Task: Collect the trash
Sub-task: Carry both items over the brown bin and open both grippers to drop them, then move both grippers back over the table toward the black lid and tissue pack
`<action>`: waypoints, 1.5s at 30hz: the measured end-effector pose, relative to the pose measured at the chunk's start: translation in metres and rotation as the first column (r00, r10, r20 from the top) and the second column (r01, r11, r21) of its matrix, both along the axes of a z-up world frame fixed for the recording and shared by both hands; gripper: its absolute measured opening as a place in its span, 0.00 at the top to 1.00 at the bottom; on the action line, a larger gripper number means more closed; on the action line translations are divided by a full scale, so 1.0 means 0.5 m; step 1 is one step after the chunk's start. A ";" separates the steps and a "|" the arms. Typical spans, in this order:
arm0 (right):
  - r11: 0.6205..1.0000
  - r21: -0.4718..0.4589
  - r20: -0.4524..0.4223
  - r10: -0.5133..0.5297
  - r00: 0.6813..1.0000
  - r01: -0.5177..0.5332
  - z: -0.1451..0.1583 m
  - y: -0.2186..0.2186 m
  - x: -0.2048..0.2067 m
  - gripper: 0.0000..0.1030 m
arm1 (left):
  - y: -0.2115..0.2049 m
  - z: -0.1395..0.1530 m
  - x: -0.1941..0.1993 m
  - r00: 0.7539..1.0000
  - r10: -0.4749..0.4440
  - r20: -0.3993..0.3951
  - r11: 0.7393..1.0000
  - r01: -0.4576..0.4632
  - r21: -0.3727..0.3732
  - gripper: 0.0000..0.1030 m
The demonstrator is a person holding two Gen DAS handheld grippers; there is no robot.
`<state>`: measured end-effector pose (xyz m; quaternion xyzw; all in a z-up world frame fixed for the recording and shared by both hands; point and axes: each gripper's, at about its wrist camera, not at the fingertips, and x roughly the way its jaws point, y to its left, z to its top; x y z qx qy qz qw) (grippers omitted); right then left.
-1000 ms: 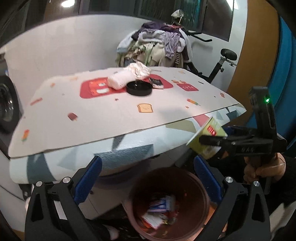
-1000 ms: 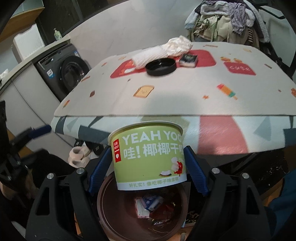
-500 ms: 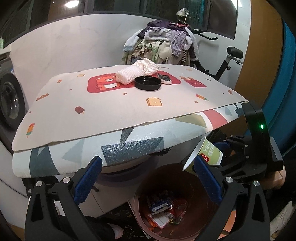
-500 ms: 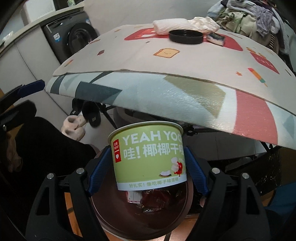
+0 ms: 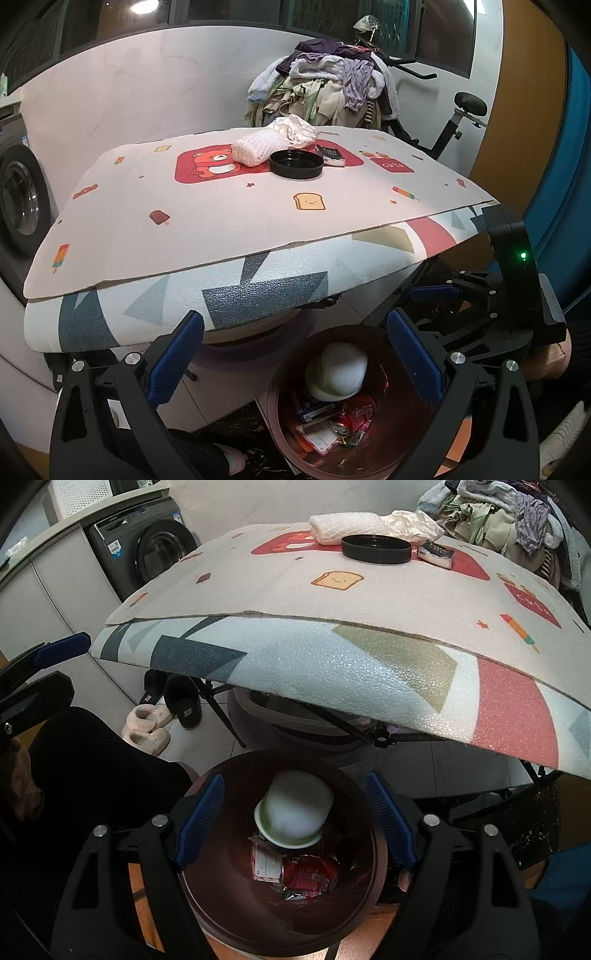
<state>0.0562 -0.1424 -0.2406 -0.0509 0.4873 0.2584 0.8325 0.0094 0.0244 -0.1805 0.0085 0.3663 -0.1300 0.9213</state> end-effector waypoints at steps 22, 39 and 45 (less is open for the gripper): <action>0.995 -0.003 0.049 -0.101 0.994 0.101 0.045 -0.047 0.032 0.08 | 0.030 0.012 0.033 0.999 0.043 -0.011 0.998 -0.043 -0.045 0.06; 0.974 0.032 0.123 -0.227 0.966 0.224 0.156 -0.131 0.157 0.08 | 0.056 0.099 0.126 0.994 0.054 0.092 0.998 -0.052 -0.032 0.06; 0.970 0.020 0.163 -0.242 0.957 0.242 0.193 -0.141 0.208 0.08 | 0.059 0.135 0.172 0.992 0.041 0.117 0.999 -0.039 -0.017 0.06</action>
